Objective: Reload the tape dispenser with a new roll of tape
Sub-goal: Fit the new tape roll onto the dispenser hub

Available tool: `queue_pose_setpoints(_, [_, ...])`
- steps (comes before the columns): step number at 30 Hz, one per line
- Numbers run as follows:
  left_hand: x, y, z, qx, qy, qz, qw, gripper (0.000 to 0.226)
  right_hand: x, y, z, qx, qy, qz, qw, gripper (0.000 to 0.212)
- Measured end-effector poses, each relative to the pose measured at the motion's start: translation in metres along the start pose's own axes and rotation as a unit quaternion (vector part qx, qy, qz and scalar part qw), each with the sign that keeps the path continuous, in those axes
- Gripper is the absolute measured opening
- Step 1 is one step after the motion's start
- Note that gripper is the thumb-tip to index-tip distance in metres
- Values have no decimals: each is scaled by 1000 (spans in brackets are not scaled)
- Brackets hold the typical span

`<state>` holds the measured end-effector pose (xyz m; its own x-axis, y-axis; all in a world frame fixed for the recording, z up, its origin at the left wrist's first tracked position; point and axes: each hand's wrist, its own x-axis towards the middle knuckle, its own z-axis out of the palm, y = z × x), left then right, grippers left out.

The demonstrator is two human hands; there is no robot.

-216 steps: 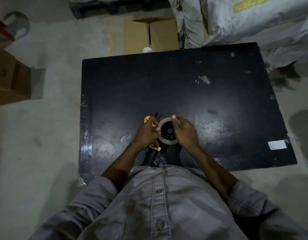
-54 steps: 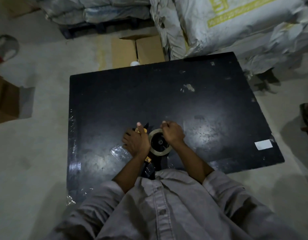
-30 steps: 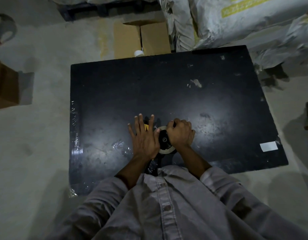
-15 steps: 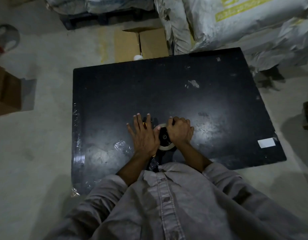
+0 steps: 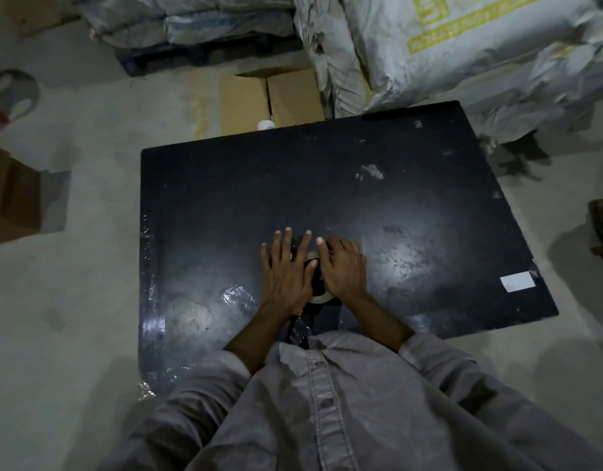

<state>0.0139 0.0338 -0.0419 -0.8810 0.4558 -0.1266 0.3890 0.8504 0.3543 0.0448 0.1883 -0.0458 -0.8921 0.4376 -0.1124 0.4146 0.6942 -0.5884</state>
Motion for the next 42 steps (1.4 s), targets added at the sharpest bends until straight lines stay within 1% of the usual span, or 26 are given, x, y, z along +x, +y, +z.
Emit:
queue_pose_setpoints(2, [0, 1, 0, 3, 0, 4, 1000, 77, 0, 1, 1, 29, 3, -1, 1000, 64])
queue_pose_setpoints(5, [0, 1, 1, 2, 7, 6, 1000, 73, 3, 2, 1, 44, -5, 3, 999, 56])
queue_pose_setpoints(11, [2, 1, 3, 21, 20, 5, 1000, 66, 5, 6, 3, 38, -8, 16, 999, 51])
queue_pose_setpoints(17, [4, 2, 7, 31, 36, 0, 999, 62, 7, 3, -1, 43, -19, 32, 998, 53])
queue_pose_setpoints(21, [5, 3, 8, 46, 35, -5, 998, 61, 9, 2, -2, 28, -22, 38, 999, 45])
queue_pose_setpoints(25, [6, 2, 10, 47, 31, -7, 998, 61, 9, -1, -2, 27, -33, 54, 998, 47])
queue_pose_setpoints(27, [7, 1, 8, 41, 25, -2, 999, 60, 8, -5, -7, 46, -42, 61, 996, 47])
queue_pose_setpoints(30, [12, 1, 3, 25, 2, 8, 1000, 59, 10, -12, -15, 62, -65, 85, 992, 51])
queue_pose_setpoints(32, [16, 1, -3, -29, -20, -20, 999, 62, 12, -13, -18, 49, -80, 90, 992, 55])
queue_pose_setpoints(34, [23, 3, -9, -150, -23, -93, 984, 68, 13, -15, -21, 32, -97, 81, 991, 62])
queue_pose_setpoints(35, [26, 5, -10, -206, 0, -134, 969, 70, 14, -16, -22, 24, -106, 78, 991, 66])
queue_pose_setpoints(36, [29, 6, -11, -233, 29, -170, 957, 71, 14, -17, -22, 21, -116, 78, 990, 68])
queue_pose_setpoints(37, [32, 8, -10, -231, 52, -196, 952, 69, 15, -18, -23, 26, -121, 81, 989, 69])
queue_pose_setpoints(38, [34, 9, -8, -207, 62, -207, 954, 66, 15, -19, -25, 31, -128, 87, 987, 69])
queue_pose_setpoints(40, [35, 8, 1, -145, 60, -194, 968, 62, 15, -21, -27, 38, -142, 94, 985, 67])
queue_pose_setpoints(42, [35, 5, 7, -110, 54, -176, 977, 64, 15, -19, -27, 48, -143, 95, 984, 62])
